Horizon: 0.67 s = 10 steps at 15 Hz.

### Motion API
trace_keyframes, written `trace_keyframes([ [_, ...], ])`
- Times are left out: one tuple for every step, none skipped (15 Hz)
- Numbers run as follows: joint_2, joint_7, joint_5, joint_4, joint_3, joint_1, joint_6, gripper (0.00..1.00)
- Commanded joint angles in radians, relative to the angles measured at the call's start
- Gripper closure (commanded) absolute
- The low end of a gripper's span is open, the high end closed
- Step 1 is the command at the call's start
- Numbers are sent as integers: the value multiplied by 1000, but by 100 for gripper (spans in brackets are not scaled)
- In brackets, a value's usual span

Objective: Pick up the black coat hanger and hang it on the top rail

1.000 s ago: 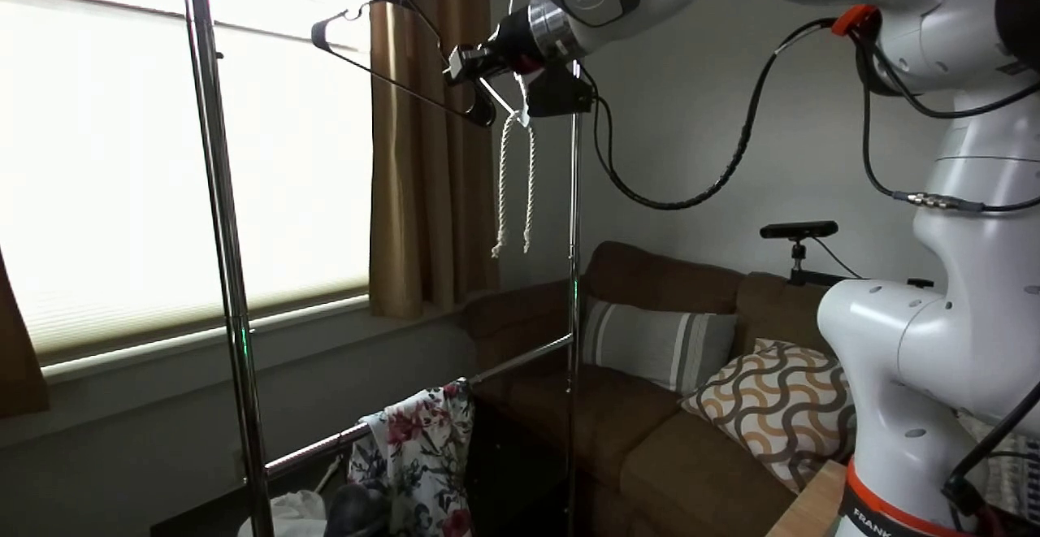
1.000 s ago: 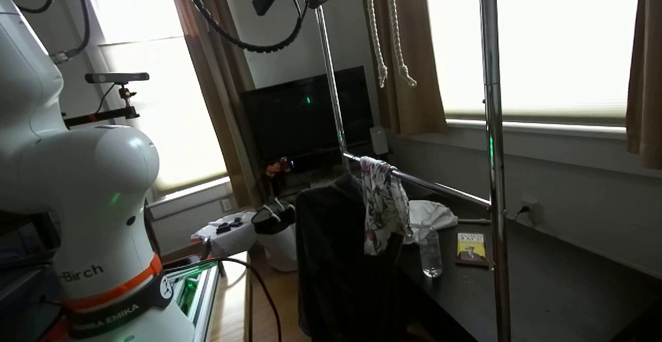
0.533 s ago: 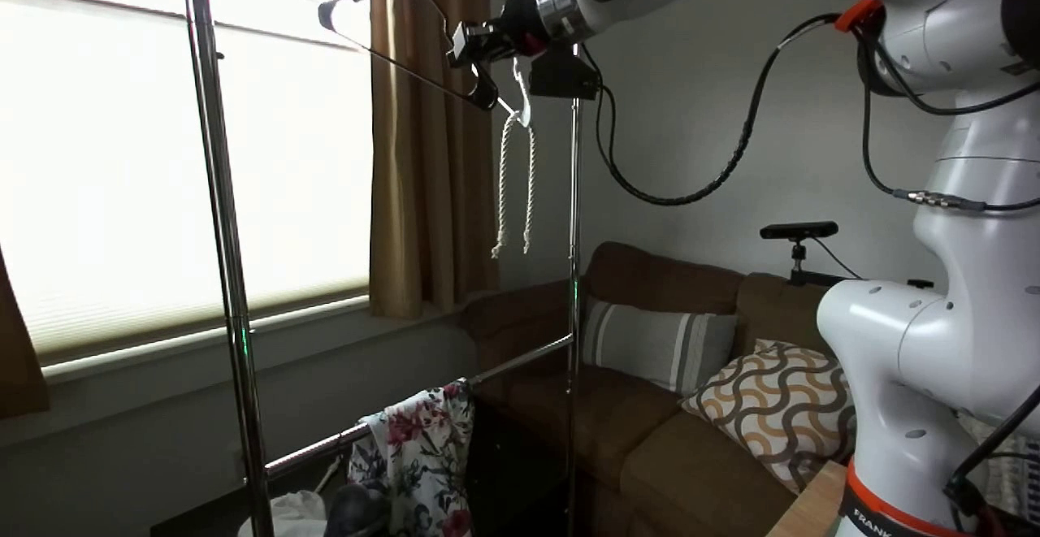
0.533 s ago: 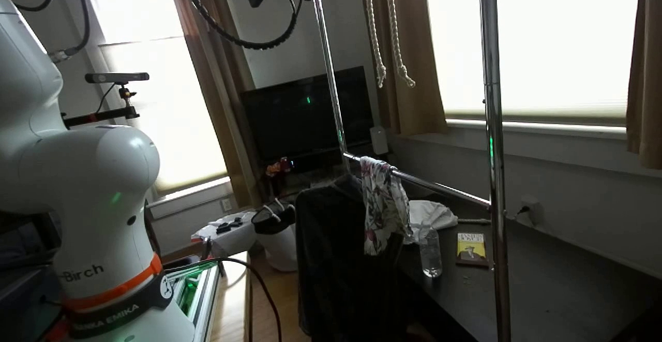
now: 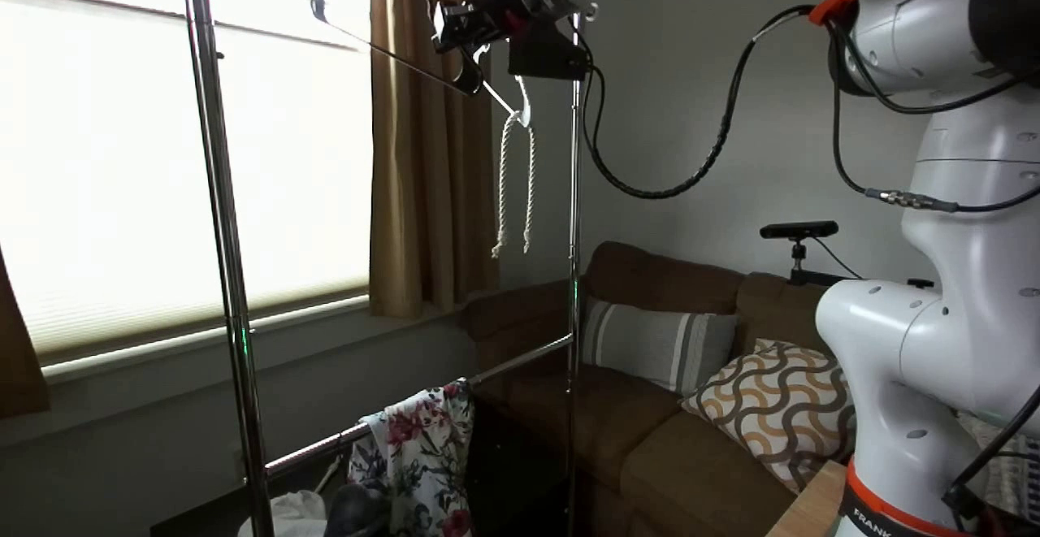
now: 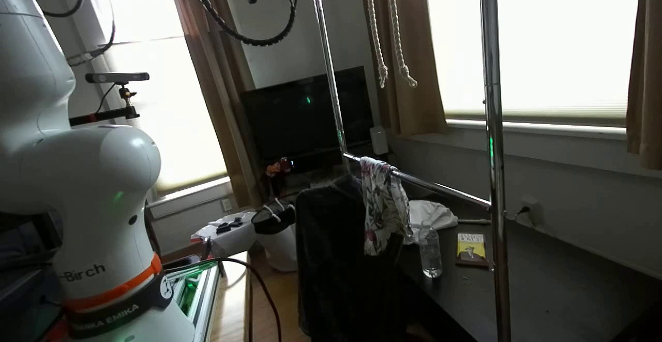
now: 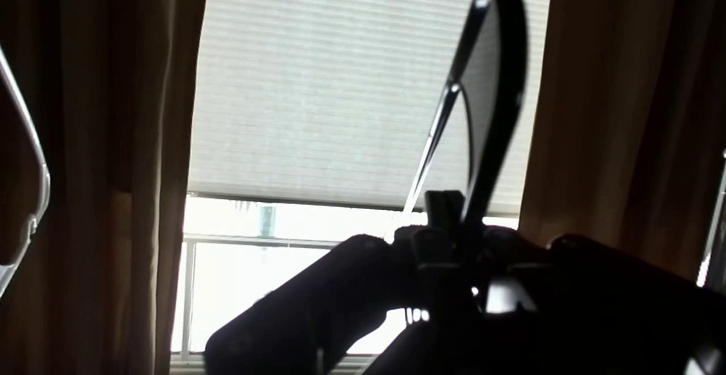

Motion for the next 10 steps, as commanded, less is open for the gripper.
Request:
trace_keyframes([
  [119, -95, 90, 174, -18, 0, 66, 99],
  [144, -114, 109, 213, -22, -5, 76, 99],
  [167, -132, 126, 249, -25, -10, 85, 99],
  [191, -149, 147, 288, -30, -17, 91, 99],
  [214, -165, 171, 330, -34, -26, 99, 99],
  [236, -181, 195, 372, -39, -35, 109, 99],
  [259, -201, 221, 419, -42, -46, 123, 99],
  [282, -221, 243, 460, -44, -57, 140, 99],
  [305, -252, 267, 496, -44, -70, 158, 99],
  [327, -281, 285, 526, -43, -82, 176, 99],
])
